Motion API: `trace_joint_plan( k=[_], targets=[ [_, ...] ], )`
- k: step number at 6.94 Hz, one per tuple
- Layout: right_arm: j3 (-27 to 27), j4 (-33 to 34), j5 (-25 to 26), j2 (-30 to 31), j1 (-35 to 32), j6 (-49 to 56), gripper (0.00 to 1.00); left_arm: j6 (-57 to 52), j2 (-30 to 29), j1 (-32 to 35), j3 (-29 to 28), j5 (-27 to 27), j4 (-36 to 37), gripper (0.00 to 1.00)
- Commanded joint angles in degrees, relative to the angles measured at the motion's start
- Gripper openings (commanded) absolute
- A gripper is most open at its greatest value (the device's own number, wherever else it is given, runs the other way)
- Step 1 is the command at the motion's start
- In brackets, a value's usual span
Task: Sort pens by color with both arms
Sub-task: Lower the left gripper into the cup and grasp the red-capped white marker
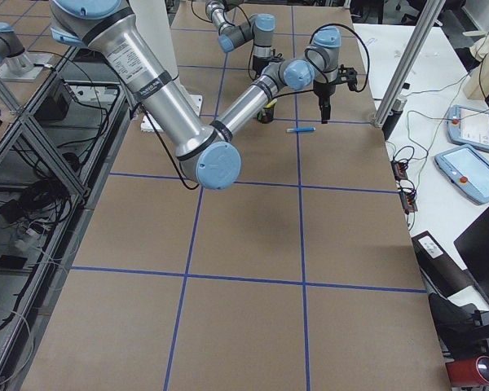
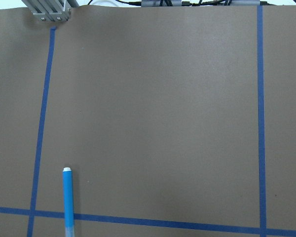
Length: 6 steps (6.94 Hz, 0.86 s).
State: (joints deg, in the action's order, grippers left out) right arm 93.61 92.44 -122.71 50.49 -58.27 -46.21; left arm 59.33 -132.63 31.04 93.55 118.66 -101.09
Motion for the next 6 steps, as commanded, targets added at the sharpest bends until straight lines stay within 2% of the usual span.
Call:
trace_joint_plan(
  k=[1, 6],
  targets=[
    [0.0, -0.1, 0.0, 0.0, 0.0, 0.1, 0.98, 0.0, 0.0, -0.2, -0.6, -0.1, 0.0, 0.35],
    [0.1, 0.0, -0.1, 0.0, 0.0, 0.1, 0.98, 0.0, -0.2, -0.3, -0.2, -0.4, 0.0, 0.23]
  ],
)
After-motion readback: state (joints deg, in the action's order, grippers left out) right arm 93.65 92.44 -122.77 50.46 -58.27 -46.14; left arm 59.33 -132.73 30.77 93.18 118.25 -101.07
